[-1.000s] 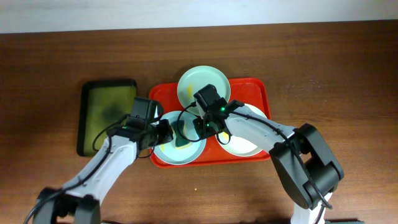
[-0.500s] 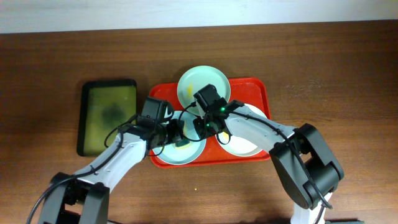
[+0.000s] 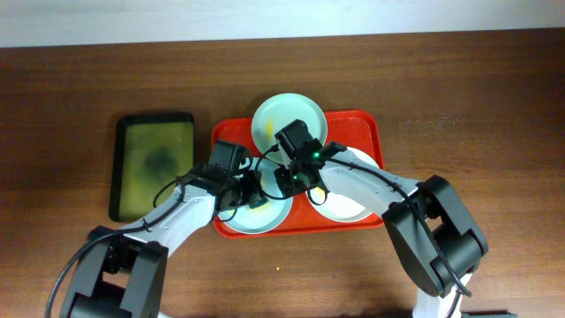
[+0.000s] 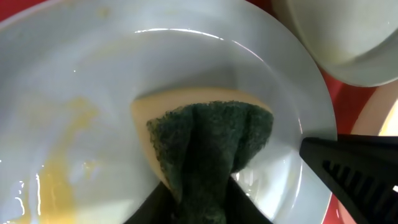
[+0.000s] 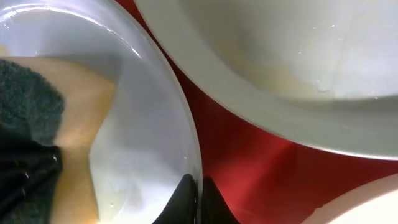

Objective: Clean dirty plates on tray and stack at the side
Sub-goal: 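Scrub the bottom-left plate with the sponge while the right gripper holds it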

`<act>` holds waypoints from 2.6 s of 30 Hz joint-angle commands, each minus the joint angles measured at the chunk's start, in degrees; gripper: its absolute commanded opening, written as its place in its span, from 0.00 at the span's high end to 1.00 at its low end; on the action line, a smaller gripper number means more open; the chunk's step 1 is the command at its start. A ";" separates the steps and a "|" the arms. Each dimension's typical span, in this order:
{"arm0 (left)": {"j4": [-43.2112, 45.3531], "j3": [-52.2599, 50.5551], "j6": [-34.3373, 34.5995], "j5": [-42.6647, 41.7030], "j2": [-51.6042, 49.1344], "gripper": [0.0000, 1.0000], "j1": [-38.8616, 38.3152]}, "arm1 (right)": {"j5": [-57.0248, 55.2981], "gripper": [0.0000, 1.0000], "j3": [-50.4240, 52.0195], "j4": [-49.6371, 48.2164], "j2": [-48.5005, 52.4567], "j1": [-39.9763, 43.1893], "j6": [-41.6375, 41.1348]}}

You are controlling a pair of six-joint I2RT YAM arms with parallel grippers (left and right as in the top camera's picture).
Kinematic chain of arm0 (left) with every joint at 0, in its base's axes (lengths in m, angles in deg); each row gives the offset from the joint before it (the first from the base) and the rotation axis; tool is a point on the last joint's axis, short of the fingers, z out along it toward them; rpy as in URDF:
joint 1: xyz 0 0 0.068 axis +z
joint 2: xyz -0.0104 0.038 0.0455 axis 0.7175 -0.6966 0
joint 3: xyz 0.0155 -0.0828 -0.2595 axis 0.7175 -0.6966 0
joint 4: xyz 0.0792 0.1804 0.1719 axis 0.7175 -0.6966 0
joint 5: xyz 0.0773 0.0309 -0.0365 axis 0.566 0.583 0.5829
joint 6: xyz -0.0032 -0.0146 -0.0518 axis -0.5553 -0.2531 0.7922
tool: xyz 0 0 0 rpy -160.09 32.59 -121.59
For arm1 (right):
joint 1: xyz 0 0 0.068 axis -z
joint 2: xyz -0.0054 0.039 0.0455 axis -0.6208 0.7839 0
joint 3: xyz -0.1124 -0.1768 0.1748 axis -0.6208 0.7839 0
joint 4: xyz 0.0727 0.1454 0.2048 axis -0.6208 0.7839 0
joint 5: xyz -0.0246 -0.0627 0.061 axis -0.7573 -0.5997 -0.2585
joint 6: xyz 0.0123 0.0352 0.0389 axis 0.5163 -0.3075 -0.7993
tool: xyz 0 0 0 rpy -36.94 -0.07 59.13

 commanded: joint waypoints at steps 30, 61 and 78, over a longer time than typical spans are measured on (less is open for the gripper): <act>-9.57 7.72 -2.69 -0.28 -0.37 1.00 1.18 | -0.66 0.95 -0.04 0.24 1.27 -0.26 0.85; -21.97 11.30 -1.40 25.55 2.01 1.00 5.55 | -0.70 0.95 -0.04 0.24 1.27 -0.26 0.87; -15.67 7.04 -0.42 2.01 -1.92 1.00 -3.80 | -0.70 0.95 -0.04 0.22 1.27 -0.26 0.87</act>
